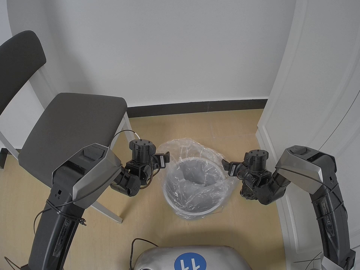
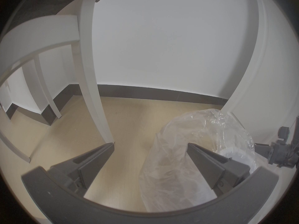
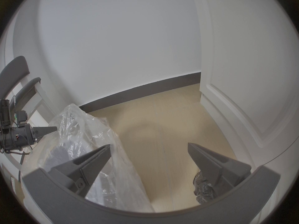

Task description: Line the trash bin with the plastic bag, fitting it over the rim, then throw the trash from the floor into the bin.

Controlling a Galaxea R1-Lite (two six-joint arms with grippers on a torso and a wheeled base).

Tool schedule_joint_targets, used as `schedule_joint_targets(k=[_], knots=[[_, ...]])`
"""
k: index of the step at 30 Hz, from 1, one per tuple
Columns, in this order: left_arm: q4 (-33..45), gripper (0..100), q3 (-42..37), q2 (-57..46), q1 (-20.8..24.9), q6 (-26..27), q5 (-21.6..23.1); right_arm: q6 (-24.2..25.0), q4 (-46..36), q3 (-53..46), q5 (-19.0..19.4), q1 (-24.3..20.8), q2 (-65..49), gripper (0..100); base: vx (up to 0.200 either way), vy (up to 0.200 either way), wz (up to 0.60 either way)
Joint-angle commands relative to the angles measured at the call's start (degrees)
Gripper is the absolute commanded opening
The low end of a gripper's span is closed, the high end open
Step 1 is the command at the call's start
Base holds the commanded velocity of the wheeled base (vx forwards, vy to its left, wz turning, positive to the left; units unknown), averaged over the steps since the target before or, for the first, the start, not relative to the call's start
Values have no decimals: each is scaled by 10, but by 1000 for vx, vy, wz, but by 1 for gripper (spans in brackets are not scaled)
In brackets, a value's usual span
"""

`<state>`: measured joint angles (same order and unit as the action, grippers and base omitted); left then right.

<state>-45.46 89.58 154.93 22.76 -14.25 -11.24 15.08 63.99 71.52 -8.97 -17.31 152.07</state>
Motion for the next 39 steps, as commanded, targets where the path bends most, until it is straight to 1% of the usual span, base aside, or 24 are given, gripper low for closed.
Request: schedule_joint_targets(k=[1, 5, 8, 9, 10, 11, 13, 15, 16, 18, 20, 21, 23, 25, 27, 28, 29, 32, 35, 36, 37, 39], knots=[[1, 100, 14, 22, -2, 0, -2, 4, -4, 15, 0, 7, 24, 100, 0, 0, 0], [20, 100, 24, 29, -3, 1, -16, 6, -29, 20, 0, 8, 22, 100, 0, 0, 0], [60, 100, 24, 26, -4, 2, -26, 6, -64, 24, -11, 8, 14, 100, 0, 0, 0], [81, 100, 20, 22, -4, 2, -28, 6, -96, 24, -18, 9, 6, 100, 0, 0, 0], [85, 100, 19, 21, -4, 2, -28, 6, -103, 23, -19, 9, 4, 100, 0, 0, 0], [100, 100, 15, 16, -5, 2, -28, 6, -135, 19, -20, 11, -8, 100, 0, 0, 0], [107, 100, 2, 5, -7, 4, -28, 5, -151, 13, -20, 13, -15, 100, 0, 0, 0], [108, 100, -7, -2, -9, 5, -28, 3, -151, 7, -20, 14, -19, 100, 0, 0, 0], [109, 100, -26, -18, -10, 7, -25, -1, -150, -8, -20, 15, -27, 100, 0, 0, 0], [109, 100, -28, -21, -10, 7, -24, -2, -150, -11, -19, 15, -30, 100, 0, 0, 0], [108, 100, -70, -62, -10, 20, -20, -7, -151, -41, -18, 12, -67, 100, 0, 0, 0], [107, 100, -78, -69, -10, 24, -19, -10, -152, -48, -17, 12, -76, 100, 0, 0, 0], [108, 100, -109, -93, -10, 45, -15, -28, -157, -75, -15, 11, -107, 100, 0, 0, 0], [101, 100, -147, -123, -11, 76, -4, -59, -156, -113, -12, 11, -140, 100, 0, 0, 0], [101, 100, -150, -125, -11, 77, -3, -62, -156, -115, -12, 11, -142, 100, 0, 0, 0], [100, 100, -178, -154, -11, 90, 10, -91, -148, -144, -10, 8, -172, 100, 0, 0, 0], [100, 100, -185, -164, -10, 90, 13, -94, -147, -150, -10, 5, -181, 100, 0, 0, 0], [98, 100, -194, -174, -8, 91, 19, -90, -136, -157, -10, -10, -194, 100, 0, 0, 0], [96, 100, -195, -173, -3, 90, 21, -88, -93, -168, -10, -31, -194, 100, 0, 0, 0], [95, 100, -195, -173, -1, 89, 22, -88, -78, -176, -10, -42, -191, 100, 0, 0, 0], [95, 100, -195, -172, 1, 89, 22, -87, -73, -179, -10, -47, -190, 100, 0, 0, 0], [95, 100, -196, -169, 14, 85, 22, -80, -68, -185, -10, -69, -178, 100, 0, 0, 0]])
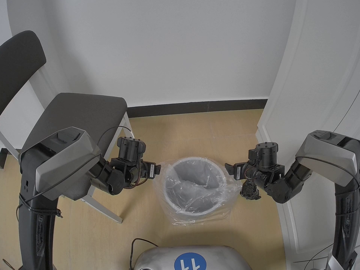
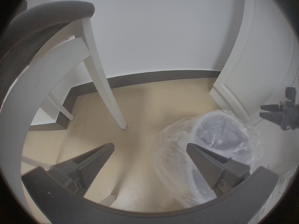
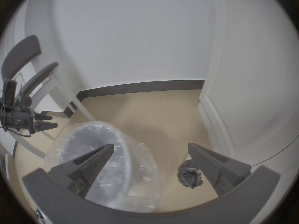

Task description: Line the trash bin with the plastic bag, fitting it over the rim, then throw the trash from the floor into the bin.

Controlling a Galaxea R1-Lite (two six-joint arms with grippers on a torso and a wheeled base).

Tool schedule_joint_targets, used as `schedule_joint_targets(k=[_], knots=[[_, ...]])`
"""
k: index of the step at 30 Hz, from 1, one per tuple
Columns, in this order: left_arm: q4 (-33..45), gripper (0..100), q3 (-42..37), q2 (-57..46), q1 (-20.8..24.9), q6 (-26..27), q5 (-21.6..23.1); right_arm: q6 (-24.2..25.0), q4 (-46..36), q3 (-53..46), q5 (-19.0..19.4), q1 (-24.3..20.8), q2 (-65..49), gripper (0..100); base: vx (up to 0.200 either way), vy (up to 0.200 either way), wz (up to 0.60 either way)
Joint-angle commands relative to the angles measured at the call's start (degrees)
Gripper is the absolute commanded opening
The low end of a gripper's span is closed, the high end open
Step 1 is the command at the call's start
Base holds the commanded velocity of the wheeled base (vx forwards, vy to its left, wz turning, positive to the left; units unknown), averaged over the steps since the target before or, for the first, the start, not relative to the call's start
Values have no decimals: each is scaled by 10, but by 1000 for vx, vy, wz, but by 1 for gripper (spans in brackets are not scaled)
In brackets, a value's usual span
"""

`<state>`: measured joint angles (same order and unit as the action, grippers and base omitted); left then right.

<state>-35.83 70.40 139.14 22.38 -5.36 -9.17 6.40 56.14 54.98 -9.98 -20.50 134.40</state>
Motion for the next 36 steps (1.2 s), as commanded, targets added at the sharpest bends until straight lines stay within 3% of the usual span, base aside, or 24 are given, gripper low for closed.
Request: schedule_joint_targets(k=[1, 12, 17, 24, 29, 36], knots=[[-1, 100, -4, -12, 18, -4, 1, 6, 11, -20, 0, -38, -1, 100, 0, 0, 0], [-1, 100, -17, 6, 46, -4, -1, -9, -25, -63, 8, -70, 13, 100, 0, 0, 0], [-5, 100, -18, 20, 58, -4, -4, -32, -28, -128, 63, -96, -20, 100, 0, 0, 0], [-3, 100, -39, 17, 61, 2, -6, -93, -35, -163, 66, -100, -15, 100, 0, 0, 0], [6, 100, -58, 5, 60, 9, -6, -97, -93, -158, 67, -100, -21, 100, 0, 0, 0], [7, 100, -93, -14, 58, 44, -6, -97, -109, -148, 67, -97, -12, 100, 0, 0, 0]])
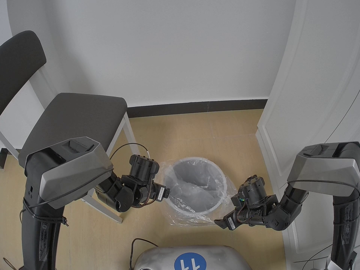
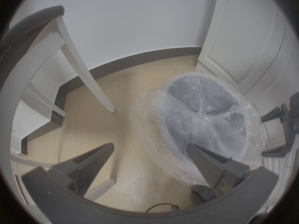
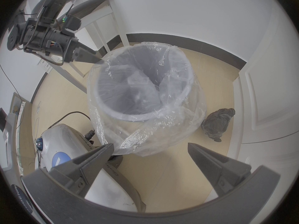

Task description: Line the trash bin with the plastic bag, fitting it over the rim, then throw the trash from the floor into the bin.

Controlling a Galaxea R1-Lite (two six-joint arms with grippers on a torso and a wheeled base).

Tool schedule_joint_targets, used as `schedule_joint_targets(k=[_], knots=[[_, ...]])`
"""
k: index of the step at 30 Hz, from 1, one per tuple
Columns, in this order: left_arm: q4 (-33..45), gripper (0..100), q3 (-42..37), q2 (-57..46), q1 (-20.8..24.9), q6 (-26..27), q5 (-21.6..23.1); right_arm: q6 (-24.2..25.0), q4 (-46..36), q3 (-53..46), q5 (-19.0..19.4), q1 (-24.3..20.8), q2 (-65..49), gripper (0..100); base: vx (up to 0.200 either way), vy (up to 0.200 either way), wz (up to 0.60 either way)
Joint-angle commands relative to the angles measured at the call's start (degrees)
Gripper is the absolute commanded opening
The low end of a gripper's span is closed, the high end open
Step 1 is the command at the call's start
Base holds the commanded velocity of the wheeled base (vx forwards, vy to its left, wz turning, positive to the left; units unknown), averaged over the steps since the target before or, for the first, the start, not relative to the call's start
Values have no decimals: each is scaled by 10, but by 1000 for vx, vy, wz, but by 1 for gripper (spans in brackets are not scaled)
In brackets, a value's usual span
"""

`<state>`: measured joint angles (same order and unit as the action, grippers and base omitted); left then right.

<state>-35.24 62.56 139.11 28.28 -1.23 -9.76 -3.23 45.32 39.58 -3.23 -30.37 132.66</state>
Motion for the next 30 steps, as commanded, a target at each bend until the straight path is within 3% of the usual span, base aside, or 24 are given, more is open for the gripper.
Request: schedule_joint_targets(k=[1, 10, 27, 30], knots=[[2, 100, -17, -15, -1, 3, 0, 0, -1, 6, 0, 2, 8, 100, 0, 0, 0], [74, 100, 5, 5, -17, 20, 7, 1, -9, 28, -7, 3, 36, 100, 0, 0, 0], [89, 100, 70, 69, -46, 17, 6, 8, -42, 100, -40, 36, 86, 100, 0, 0, 0], [87, 100, 70, 64, -52, 17, 6, 24, -37, 124, -74, 42, 95, 100, 0, 0, 0]])
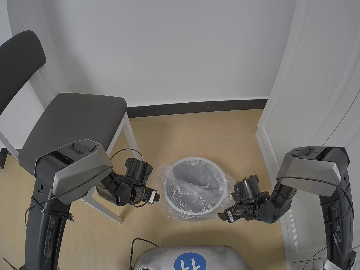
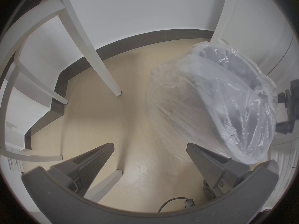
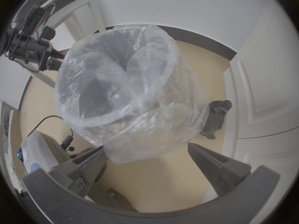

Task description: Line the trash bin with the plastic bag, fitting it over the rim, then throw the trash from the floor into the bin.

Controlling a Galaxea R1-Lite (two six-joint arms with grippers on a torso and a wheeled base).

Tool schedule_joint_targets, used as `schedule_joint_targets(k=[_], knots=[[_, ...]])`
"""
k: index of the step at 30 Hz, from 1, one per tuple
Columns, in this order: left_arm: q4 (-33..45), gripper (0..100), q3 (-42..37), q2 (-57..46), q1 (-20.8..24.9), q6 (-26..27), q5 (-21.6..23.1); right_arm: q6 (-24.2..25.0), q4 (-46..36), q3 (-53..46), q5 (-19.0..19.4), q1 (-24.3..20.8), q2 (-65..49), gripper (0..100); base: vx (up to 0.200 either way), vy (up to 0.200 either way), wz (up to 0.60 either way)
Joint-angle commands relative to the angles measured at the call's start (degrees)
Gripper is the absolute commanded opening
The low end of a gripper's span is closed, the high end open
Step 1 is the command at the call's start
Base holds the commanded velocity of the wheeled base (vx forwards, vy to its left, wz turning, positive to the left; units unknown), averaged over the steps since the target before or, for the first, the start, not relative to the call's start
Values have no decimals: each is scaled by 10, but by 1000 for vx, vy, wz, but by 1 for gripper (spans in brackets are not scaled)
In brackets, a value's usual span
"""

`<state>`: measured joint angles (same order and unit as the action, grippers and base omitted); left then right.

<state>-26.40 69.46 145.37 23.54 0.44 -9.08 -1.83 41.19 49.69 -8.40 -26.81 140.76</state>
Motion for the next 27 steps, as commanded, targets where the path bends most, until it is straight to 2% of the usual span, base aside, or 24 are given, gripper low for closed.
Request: schedule_joint_targets(k=[1, 4, 13, 14, 19, 27], knots=[[-1, 100, 1, 1, -5, 0, -1, 12, 6, 25, -26, 6, 14, 100, 0, 0, 0], [-6, 100, 1, -4, -8, 0, -1, 35, 7, 51, -47, 6, 24, 100, 0, 0, 0], [-9, 100, 0, -36, -21, 0, 2, 91, 18, 99, -50, 4, 38, 100, 0, 0, 0], [-10, 100, -4, -47, -22, 0, 3, 98, 42, 107, -51, 3, 50, 100, 0, 0, 0], [-11, 100, -5, -63, -21, -3, 4, 100, 119, 114, -52, 4, 74, 100, 0, 0, 0], [-67, 100, -10, -69, -7, -23, 2, 86, 115, 95, -51, 15, 61, 100, 0, 0, 0]])
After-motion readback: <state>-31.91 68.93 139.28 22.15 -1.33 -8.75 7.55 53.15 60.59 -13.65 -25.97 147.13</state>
